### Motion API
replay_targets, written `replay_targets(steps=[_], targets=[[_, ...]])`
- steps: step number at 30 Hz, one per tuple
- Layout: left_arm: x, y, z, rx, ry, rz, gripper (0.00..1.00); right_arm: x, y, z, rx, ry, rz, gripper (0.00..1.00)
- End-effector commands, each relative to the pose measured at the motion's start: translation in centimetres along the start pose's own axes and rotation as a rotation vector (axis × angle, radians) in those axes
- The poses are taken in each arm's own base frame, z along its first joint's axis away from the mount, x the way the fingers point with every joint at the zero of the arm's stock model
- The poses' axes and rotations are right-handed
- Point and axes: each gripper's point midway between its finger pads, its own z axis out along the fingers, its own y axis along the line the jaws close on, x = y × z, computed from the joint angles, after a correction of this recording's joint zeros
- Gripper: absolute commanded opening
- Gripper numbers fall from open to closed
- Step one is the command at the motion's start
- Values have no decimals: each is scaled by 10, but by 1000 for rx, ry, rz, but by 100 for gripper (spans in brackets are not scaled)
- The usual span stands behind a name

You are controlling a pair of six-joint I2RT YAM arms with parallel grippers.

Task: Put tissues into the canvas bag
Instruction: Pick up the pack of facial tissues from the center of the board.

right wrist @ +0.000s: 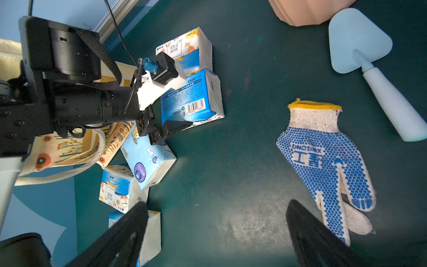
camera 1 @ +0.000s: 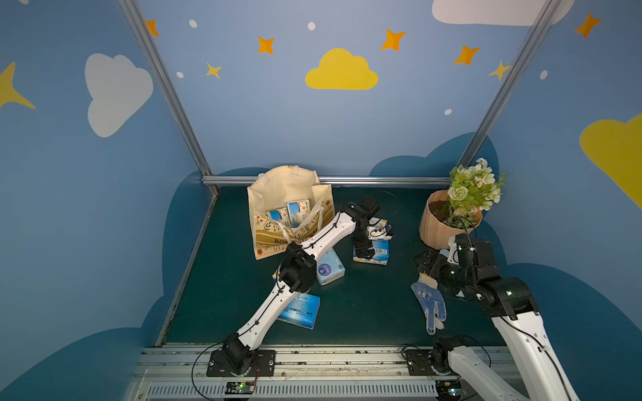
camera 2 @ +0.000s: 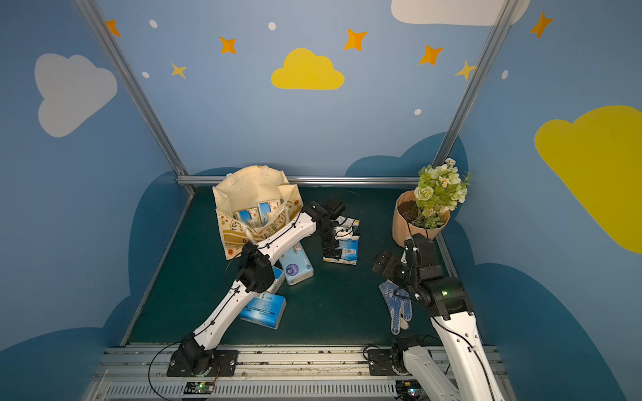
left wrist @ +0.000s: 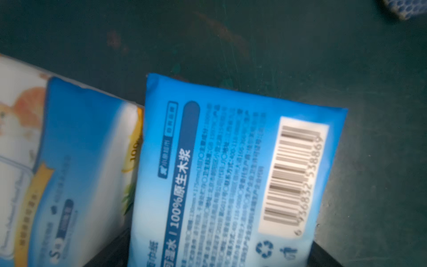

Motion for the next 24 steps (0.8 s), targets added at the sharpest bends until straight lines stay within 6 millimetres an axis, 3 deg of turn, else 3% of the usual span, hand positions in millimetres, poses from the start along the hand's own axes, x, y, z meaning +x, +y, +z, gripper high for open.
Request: replay_targets(steps=[1, 9, 15, 18, 24], targets=[[14, -11, 5, 51, 53, 4, 100, 1, -2, 1, 0, 0, -14, 95], [24, -35, 10, 123, 117, -2, 96, 1, 0, 6, -9, 7, -15, 95], [17, -28, 13, 69, 107, -40, 83, 1, 1, 6, -19, 4, -16, 95], [15, -28, 13, 56, 106, -60, 72, 1, 2, 6, -21, 1, -19, 95], [8, -28, -1, 30, 95, -102, 62, 0, 4, 5, -35, -7, -21, 95]])
